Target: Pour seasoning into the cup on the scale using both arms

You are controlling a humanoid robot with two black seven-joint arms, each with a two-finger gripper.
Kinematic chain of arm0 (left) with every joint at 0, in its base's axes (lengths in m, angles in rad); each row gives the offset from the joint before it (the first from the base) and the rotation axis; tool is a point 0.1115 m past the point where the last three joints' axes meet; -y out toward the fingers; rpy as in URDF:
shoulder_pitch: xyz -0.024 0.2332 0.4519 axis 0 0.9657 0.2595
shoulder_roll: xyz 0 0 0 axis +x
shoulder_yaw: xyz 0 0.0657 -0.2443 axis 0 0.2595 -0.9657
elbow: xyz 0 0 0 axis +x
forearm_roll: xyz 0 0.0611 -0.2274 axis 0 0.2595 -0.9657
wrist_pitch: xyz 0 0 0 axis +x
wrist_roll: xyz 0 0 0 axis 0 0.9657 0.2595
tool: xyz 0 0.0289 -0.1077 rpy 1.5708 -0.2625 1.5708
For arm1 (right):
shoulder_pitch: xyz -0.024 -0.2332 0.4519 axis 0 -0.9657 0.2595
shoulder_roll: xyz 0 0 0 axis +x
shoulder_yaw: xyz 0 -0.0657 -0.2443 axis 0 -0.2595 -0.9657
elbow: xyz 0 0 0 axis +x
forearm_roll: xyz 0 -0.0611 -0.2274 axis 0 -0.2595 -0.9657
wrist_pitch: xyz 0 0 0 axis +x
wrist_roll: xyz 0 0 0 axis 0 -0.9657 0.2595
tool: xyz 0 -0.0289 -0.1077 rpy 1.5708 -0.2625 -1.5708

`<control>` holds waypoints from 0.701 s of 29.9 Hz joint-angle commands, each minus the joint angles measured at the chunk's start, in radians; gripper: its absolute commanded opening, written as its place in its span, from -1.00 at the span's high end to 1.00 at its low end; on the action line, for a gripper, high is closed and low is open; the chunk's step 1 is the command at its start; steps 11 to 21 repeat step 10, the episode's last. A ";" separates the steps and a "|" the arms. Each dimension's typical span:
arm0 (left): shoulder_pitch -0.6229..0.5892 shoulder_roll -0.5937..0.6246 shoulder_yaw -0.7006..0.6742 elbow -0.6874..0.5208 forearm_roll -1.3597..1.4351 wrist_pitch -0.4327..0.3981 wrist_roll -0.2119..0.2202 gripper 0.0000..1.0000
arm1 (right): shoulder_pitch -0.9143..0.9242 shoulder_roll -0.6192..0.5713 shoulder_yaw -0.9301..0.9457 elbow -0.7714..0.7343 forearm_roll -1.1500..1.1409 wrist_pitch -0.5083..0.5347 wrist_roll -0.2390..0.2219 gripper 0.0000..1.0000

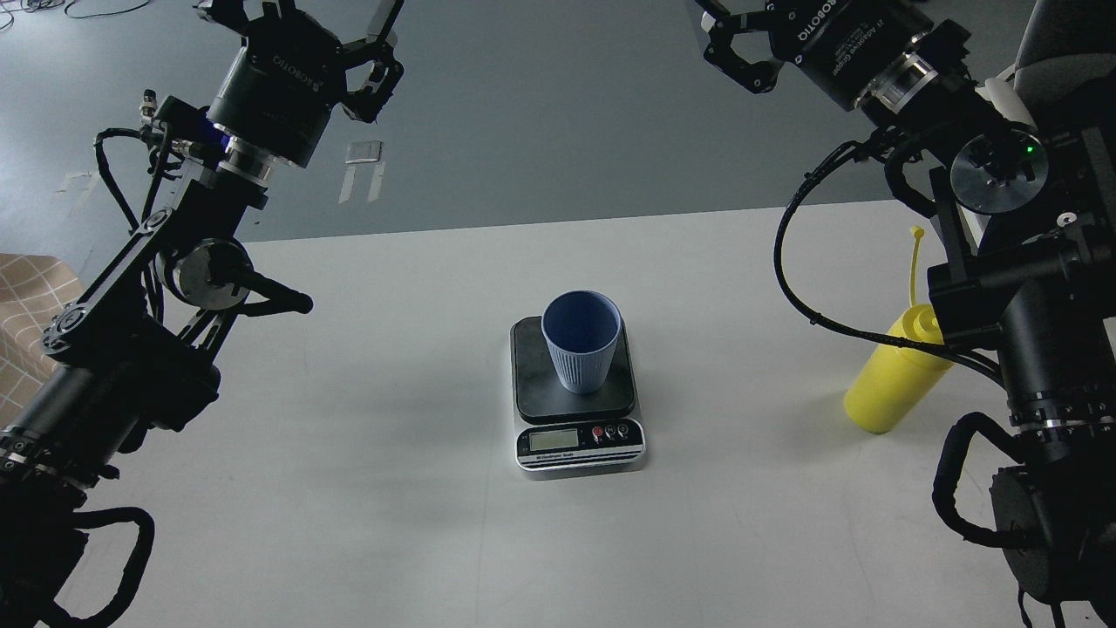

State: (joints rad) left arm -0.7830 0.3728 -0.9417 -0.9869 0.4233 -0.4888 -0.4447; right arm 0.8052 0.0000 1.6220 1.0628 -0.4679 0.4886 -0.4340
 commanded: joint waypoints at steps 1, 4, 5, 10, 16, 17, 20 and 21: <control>0.010 -0.017 0.000 0.001 0.005 0.000 -0.002 -0.97 | -0.017 0.000 0.009 0.005 0.006 0.000 0.000 -1.00; 0.010 -0.017 -0.002 0.001 0.003 0.000 -0.003 -0.97 | -0.024 0.000 0.003 0.011 0.006 0.000 0.001 -1.00; 0.010 -0.017 -0.002 0.001 0.003 0.000 -0.003 -0.97 | -0.024 0.000 0.001 0.008 0.005 0.000 0.001 -1.00; 0.010 -0.017 0.000 0.001 0.003 0.000 -0.002 -0.97 | -0.026 0.000 -0.004 0.002 0.000 0.000 0.003 -1.00; 0.010 -0.017 0.000 0.001 0.003 0.000 -0.002 -0.97 | -0.026 0.000 -0.004 0.002 0.000 0.000 0.003 -1.00; 0.010 -0.017 0.000 0.001 0.003 0.000 -0.002 -0.97 | -0.026 0.000 -0.004 0.002 0.000 0.000 0.003 -1.00; 0.010 -0.017 0.000 0.001 0.003 0.000 -0.002 -0.97 | -0.026 0.000 -0.004 0.002 0.000 0.000 0.003 -1.00; 0.010 -0.017 0.000 0.001 0.003 0.000 -0.002 -0.97 | -0.026 0.000 -0.004 0.002 0.000 0.000 0.003 -1.00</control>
